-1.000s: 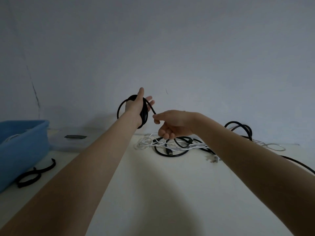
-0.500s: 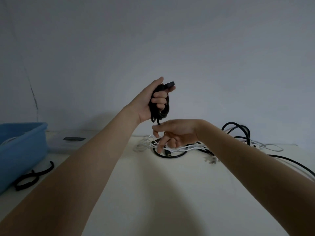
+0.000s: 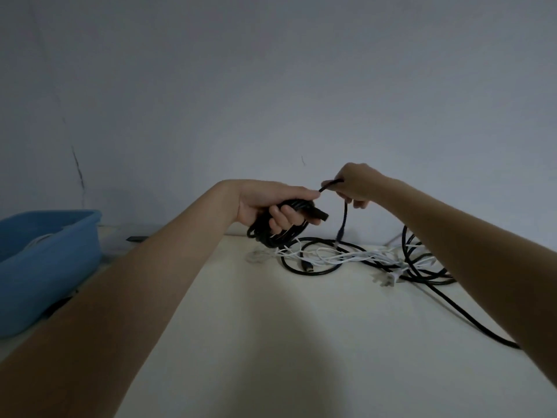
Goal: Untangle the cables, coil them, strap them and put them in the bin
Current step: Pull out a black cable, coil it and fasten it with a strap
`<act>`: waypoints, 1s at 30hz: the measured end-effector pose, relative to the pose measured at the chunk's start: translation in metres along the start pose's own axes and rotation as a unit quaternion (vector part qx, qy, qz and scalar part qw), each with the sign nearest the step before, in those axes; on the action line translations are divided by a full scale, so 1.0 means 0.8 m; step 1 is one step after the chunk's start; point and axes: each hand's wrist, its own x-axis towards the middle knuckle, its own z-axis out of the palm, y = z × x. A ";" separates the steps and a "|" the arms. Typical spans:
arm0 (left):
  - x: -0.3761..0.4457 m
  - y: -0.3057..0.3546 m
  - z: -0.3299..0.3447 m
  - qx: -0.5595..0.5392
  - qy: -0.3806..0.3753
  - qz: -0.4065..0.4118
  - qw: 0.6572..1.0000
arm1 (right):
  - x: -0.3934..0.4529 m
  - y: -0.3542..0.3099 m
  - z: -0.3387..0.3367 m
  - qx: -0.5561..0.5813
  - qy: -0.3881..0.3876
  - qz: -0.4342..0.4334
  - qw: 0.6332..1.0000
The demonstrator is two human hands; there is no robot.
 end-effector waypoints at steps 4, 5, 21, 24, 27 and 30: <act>0.018 -0.015 -0.003 -0.035 0.069 -0.053 0.996 | -0.002 -0.021 -0.002 -0.126 0.100 -0.049 0.986; 0.023 -0.019 -0.004 -0.058 0.089 -0.056 0.993 | -0.001 -0.027 -0.005 -0.151 0.126 -0.054 0.979; 0.050 -0.038 -0.044 -0.346 0.432 0.166 0.816 | -0.019 -0.056 0.020 0.131 -0.132 -0.095 0.978; 0.050 -0.035 -0.043 -0.357 0.433 0.174 0.809 | -0.028 -0.061 0.041 0.184 -0.218 -0.123 0.950; 0.049 -0.023 -0.031 -0.470 0.347 0.255 0.770 | -0.031 -0.060 0.064 0.210 -0.270 -0.131 0.931; 0.042 -0.014 -0.023 -0.440 0.242 0.272 0.821 | -0.027 -0.050 0.077 0.201 -0.282 -0.113 0.931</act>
